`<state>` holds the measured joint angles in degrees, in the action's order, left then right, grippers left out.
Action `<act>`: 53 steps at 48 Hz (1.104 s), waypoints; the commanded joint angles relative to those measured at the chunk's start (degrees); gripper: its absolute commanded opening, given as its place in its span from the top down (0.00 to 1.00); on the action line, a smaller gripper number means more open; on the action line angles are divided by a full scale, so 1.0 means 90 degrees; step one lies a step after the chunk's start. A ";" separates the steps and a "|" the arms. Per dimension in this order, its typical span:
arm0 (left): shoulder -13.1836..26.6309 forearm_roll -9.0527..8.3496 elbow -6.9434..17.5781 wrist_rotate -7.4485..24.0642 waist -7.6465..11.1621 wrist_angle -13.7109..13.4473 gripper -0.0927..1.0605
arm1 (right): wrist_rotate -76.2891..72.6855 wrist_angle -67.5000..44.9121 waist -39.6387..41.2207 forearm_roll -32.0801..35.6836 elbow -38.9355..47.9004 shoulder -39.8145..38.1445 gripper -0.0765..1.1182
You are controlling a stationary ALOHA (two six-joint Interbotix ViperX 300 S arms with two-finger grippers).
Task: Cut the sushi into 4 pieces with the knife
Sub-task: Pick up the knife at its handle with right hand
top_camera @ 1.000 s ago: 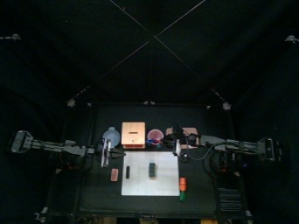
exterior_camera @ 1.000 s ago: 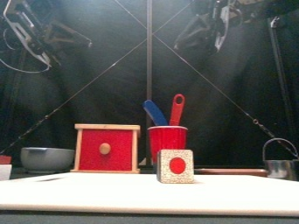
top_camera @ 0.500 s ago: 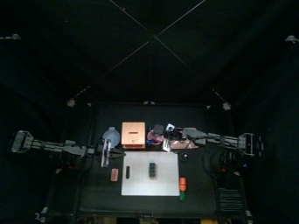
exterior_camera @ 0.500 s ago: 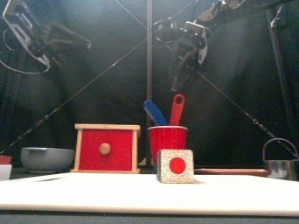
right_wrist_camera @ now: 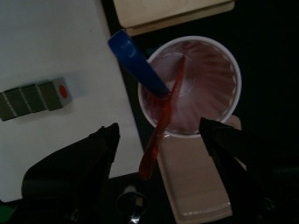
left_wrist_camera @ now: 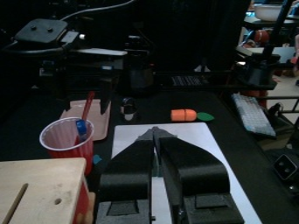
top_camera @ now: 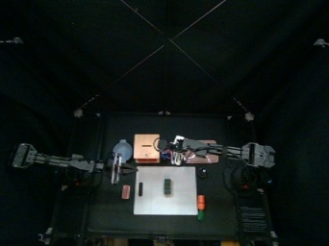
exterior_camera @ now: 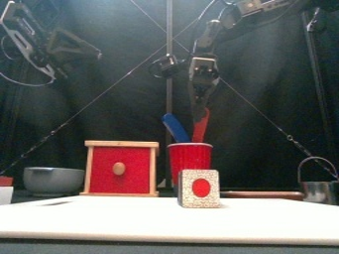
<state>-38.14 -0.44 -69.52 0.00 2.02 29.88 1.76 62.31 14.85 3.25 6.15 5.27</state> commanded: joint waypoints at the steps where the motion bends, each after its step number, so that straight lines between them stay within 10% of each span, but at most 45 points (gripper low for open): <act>1: 0.0010 -0.0010 0.0068 -0.0010 0.0000 0.0049 0.50 | 0.0029 0.0225 0.0010 0.0166 -0.0371 0.0078 0.09; 27: 0.0010 0.0117 -0.0049 -0.0020 0.0010 0.0059 0.50 | 0.0146 0.0791 0.0039 0.0684 -0.0752 0.0518 0.13; 53: 0.0010 0.0117 -0.0059 -0.0020 0.0000 0.0059 0.50 | 0.0264 0.1084 0.0068 0.0811 -0.0957 0.0566 0.73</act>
<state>-38.14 0.62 -70.75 -0.18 2.02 29.88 4.04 71.63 15.12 10.63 -0.53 11.69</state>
